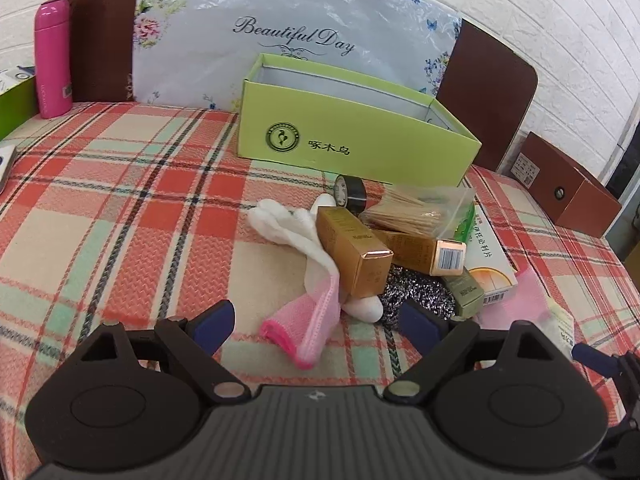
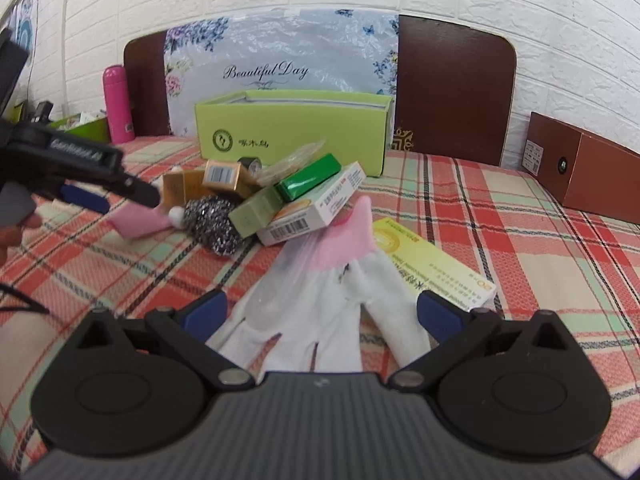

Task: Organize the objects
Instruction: 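Move both tools back to the white-and-pink gloves on the table, then grasp one pink-cuffed glove with the left tool while the right tool grasps the other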

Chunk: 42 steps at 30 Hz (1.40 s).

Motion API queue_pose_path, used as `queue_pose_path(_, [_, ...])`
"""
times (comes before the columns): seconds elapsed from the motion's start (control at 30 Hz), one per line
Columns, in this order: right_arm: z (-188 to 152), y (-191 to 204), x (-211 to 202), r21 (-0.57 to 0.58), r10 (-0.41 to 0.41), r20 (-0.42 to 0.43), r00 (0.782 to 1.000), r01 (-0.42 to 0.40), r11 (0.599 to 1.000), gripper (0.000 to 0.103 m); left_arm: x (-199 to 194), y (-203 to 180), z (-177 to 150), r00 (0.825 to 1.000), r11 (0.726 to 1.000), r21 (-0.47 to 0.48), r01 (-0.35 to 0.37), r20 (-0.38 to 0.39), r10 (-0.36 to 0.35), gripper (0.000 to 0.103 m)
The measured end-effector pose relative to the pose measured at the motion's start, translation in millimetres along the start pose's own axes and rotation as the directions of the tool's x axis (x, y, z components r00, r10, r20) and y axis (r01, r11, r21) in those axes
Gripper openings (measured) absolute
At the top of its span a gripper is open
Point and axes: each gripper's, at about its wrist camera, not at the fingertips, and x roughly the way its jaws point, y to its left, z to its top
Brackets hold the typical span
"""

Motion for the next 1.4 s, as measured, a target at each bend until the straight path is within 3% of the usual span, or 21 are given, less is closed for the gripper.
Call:
queue_pose_path(0.1, [-3.8, 7.1, 2.2, -0.023, -0.023, -0.045, 0.999, 0.022, 1.0, 0.1, 10.2, -2.1, 1.2, 1.0, 1.0, 0.021, 0.01, -0.019, -0.01, 0.083])
queue_pose_path(0.13, [-4.6, 8.3, 3.1, -0.025, -0.025, -0.063, 0.998, 0.024, 0.999, 0.091, 12.6, -1.2, 1.0, 0.999, 1.0, 0.022, 0.019, -0.028, -0.019, 0.075])
queue_pose_path(0.17, [-5.4, 9.2, 3.5, -0.022, -0.018, -0.08, 0.997, 0.016, 1.0, 0.075, 15.1, 0.8, 0.4, 0.999, 0.999, 0.016, 0.029, -0.041, -0.028, 0.073])
queue_pose_path(0.27, [-4.7, 8.1, 3.3, 0.045, 0.059, -0.117, 0.991, -0.054, 0.998, 0.039, 17.3, 7.0, -1.8, 0.998, 0.999, 0.005, 0.041, -0.053, -0.041, 0.056])
queue_pose_path(0.3, [-2.2, 9.0, 2.7, 0.053, 0.071, -0.128, 0.989, -0.065, 0.996, 0.034, 16.5, 9.8, -1.5, 0.997, 0.999, 0.002, 0.044, -0.058, -0.044, 0.038])
queue_pose_path(0.33, [0.8, 9.0, 1.4, 0.063, 0.092, -0.133, 0.987, -0.084, 0.994, 0.019, 14.7, 12.7, -1.2, 0.997, 0.999, -0.007, 0.044, -0.059, -0.045, 0.03])
queue_pose_path(0.4, [8.2, 6.0, -5.1, 0.122, 0.167, -0.115, 0.979, -0.153, 0.981, 0.011, 7.7, 19.5, -0.5, 0.997, 0.998, -0.023, 0.056, -0.06, -0.057, 0.012])
queue_pose_path(0.57, [24.0, 2.5, -28.4, 0.164, 0.316, -0.017, 0.949, -0.309, 0.937, 0.009, -26.0, 35.0, -5.5, 0.996, 0.997, 0.001, 0.075, -0.056, -0.075, 0.005])
queue_pose_path(0.67, [34.7, -6.0, -42.6, 0.155, 0.313, 0.036, 0.949, -0.315, 0.936, 0.009, -39.0, 43.9, -11.0, 0.997, 0.999, 0.005, 0.054, -0.059, -0.053, 0.006])
queue_pose_path(0.73, [37.2, -10.9, -45.6, 0.142, 0.292, 0.029, 0.956, -0.293, 0.945, 0.009, -40.5, 48.3, -12.3, 0.998, 0.999, -0.009, 0.038, -0.049, -0.039, 0.007])
queue_pose_path(0.77, [36.4, -12.9, -43.7, 0.13, 0.278, -0.005, 0.961, -0.275, 0.953, 0.009, -39.6, 49.2, -12.0, 0.998, 0.999, -0.017, 0.041, -0.041, -0.042, 0.012])
queue_pose_path(0.9, [17.5, -20.5, -35.7, 0.124, 0.187, -0.124, 0.975, -0.172, 0.977, 0.012, -31.2, 39.2, -6.1, 0.997, 0.997, -0.043, 0.071, -0.002, -0.071, 0.063])
queue_pose_path(0.93, [13.6, -23.3, -34.8, 0.14, 0.172, -0.143, 0.975, -0.152, 0.978, 0.024, -27.9, 33.8, -4.3, 0.997, 0.997, -0.033, 0.073, 0.014, -0.073, 0.067])
queue_pose_path(0.97, [8.4, -25.0, -35.3, 0.153, 0.165, -0.159, 0.974, -0.14, 0.978, 0.044, -23.5, 28.4, -2.5, 0.997, 0.997, -0.016, 0.072, 0.023, -0.071, 0.068])
queue_pose_path(1.03, [3.9, -24.5, -37.7, 0.152, 0.146, -0.139, 0.979, -0.124, 0.981, 0.057, -11.0, 19.2, 1.4, 0.997, 0.997, 0.016, 0.074, 0.013, -0.074, 0.068])
queue_pose_path(1.3, [-8.2, -3.1, -2.3, 0.019, 0.099, -0.167, 0.981, -0.097, 0.995, 0.071, 23.6, 14.8, 6.4, 0.998, 0.997, 0.051, 0.053, -0.021, -0.052, 0.068])
queue_pose_path(1.33, [-11.0, -0.1, 0.5, 0.014, 0.087, -0.157, 0.984, -0.086, 0.996, 0.071, 26.6, 15.0, 5.6, 0.998, 0.997, 0.052, 0.052, -0.034, -0.05, 0.06])
queue_pose_path(1.37, [-12.2, 2.6, 0.0, 0.01, 0.087, -0.146, 0.985, -0.087, 0.996, 0.059, 29.3, 15.0, 4.9, 0.997, 0.997, 0.053, 0.059, -0.05, -0.056, 0.051])
queue_pose_path(1.4, [-11.5, 5.1, -1.5, 0.007, 0.11, -0.143, 0.984, -0.11, 0.994, 0.035, 29.3, 13.5, 3.9, 0.997, 0.996, 0.068, 0.059, -0.048, -0.056, 0.03])
